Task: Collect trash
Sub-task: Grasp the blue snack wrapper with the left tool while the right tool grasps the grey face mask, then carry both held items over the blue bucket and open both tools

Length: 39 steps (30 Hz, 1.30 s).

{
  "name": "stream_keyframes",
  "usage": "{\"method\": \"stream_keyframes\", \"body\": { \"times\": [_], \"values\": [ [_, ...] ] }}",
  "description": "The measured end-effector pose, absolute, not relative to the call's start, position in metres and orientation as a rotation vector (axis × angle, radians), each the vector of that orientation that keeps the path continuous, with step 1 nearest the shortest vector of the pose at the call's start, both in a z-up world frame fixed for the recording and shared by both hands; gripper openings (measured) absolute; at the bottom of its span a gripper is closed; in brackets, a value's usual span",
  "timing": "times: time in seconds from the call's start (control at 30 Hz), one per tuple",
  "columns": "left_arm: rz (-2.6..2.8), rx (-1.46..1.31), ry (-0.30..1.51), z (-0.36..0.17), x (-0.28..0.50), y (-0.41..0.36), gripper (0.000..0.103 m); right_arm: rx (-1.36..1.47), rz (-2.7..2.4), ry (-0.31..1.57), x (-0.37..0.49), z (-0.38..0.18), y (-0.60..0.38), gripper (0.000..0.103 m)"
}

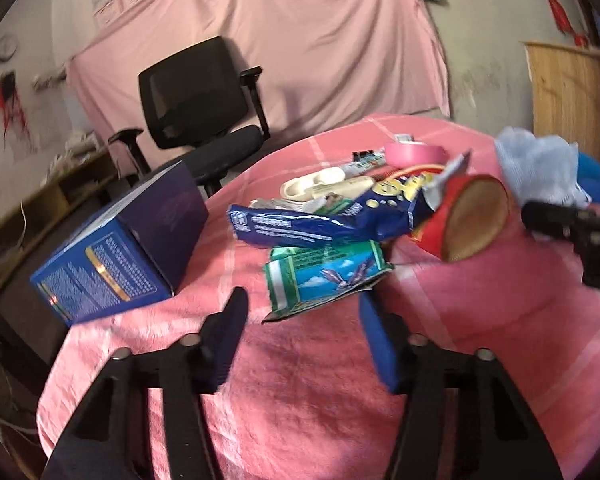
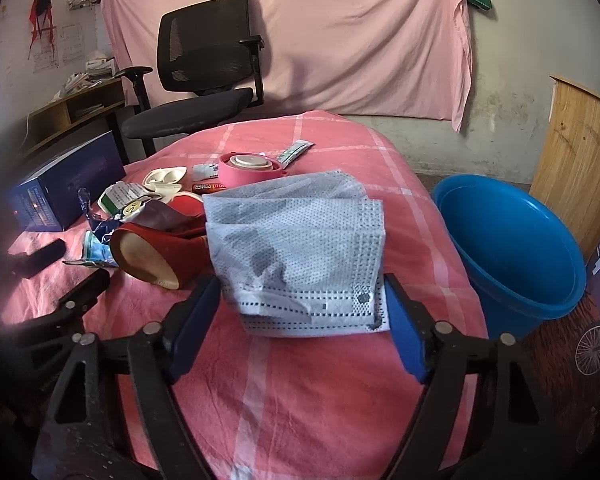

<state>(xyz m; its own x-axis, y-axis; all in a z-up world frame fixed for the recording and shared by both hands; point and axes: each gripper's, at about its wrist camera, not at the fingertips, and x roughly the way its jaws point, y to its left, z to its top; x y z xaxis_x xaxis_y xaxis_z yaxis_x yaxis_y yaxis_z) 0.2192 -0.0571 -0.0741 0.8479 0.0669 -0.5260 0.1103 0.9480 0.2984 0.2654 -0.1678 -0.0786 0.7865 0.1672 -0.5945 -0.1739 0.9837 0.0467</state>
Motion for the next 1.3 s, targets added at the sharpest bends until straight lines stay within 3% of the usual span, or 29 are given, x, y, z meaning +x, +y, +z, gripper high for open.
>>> {"method": "stream_keyframes", "body": {
  "times": [0.07,0.13,0.2,0.33,0.4,0.63,1.3],
  "values": [
    [-0.029,0.355,0.55,-0.079,0.22,-0.06,0.036,-0.007,0.191,0.63,0.263,-0.079,-0.169,0.082],
    [-0.035,0.382,0.557,-0.086,0.221,-0.063,0.021,-0.009,0.193,0.624,0.262,-0.079,-0.168,0.077],
    [-0.035,0.409,0.556,-0.09,0.224,-0.064,0.012,-0.014,0.196,0.619,0.26,-0.08,-0.167,0.063],
    [-0.023,0.425,0.53,-0.095,0.222,-0.064,0.001,-0.018,0.203,0.609,0.255,-0.081,-0.167,0.045],
    [-0.035,0.406,0.528,-0.094,0.218,-0.061,0.0,-0.013,0.21,0.597,0.25,-0.08,-0.169,0.037],
    [-0.192,0.311,0.515,-0.067,0.2,-0.063,0.0,-0.009,0.235,0.524,0.225,-0.071,-0.173,0.031],
    [-0.427,0.138,0.365,0.005,0.206,-0.114,0.0,0.045,0.089,0.283,0.194,-0.039,-0.217,0.031]
  ]
}}
